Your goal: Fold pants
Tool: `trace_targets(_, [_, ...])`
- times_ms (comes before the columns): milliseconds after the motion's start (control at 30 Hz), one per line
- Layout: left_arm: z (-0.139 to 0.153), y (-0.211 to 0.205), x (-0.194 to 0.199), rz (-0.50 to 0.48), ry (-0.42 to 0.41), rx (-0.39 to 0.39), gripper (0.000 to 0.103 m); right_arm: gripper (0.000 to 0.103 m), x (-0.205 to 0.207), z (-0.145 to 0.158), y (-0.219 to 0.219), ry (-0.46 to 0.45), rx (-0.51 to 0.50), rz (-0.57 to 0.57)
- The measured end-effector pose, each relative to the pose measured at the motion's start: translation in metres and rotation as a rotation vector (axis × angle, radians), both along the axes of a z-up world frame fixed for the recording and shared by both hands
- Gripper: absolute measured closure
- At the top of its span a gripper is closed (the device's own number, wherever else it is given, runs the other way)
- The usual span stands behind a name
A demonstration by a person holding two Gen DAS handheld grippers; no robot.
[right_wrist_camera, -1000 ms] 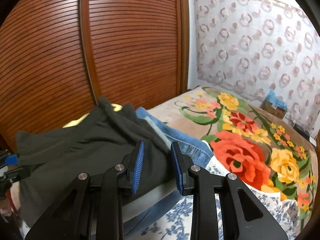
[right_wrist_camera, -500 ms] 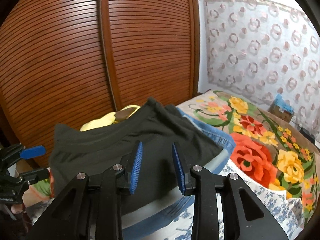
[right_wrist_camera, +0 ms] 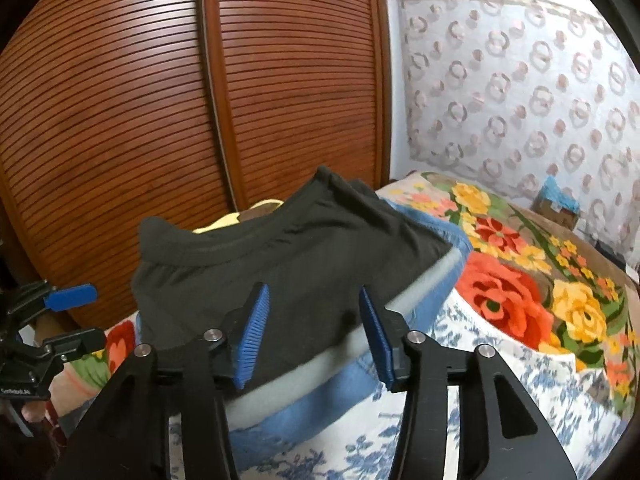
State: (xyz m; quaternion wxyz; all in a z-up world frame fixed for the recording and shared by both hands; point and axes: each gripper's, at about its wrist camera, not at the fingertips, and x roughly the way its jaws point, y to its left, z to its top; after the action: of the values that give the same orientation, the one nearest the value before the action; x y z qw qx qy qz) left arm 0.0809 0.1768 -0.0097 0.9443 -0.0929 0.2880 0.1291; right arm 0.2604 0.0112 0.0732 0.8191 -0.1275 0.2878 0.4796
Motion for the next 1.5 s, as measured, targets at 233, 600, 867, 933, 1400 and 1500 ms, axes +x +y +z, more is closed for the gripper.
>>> trace_targets(233, [-0.001,-0.009,-0.013,-0.010,0.014,0.032,0.041,0.044,-0.021,-0.002,-0.016,0.004,-0.001,-0.043])
trace_targets(600, [-0.008,-0.017,-0.027,-0.011,0.020,0.027,0.041,0.030,-0.056,-0.006,-0.033,-0.005,-0.003,-0.077])
trace_targets(867, [-0.019,-0.027,-0.032,-0.031,0.031,0.012,0.041,0.024,-0.080,-0.018,-0.054,0.000,-0.007,-0.126])
trace_targets(933, [-0.021,-0.029,-0.033,-0.035,0.036,0.010,0.041,0.024,-0.084,-0.021,-0.059,0.010,-0.010,-0.143])
trace_targets(1400, [-0.004,-0.074,-0.042,-0.117,0.014,0.026,0.041,0.024,-0.116,-0.003,-0.125,-0.020,0.013,-0.295])
trace_targets(1500, [0.001,-0.086,-0.045,-0.135,0.010,0.031,0.041,0.024,-0.128,0.005,-0.145,-0.039,0.024,-0.328])
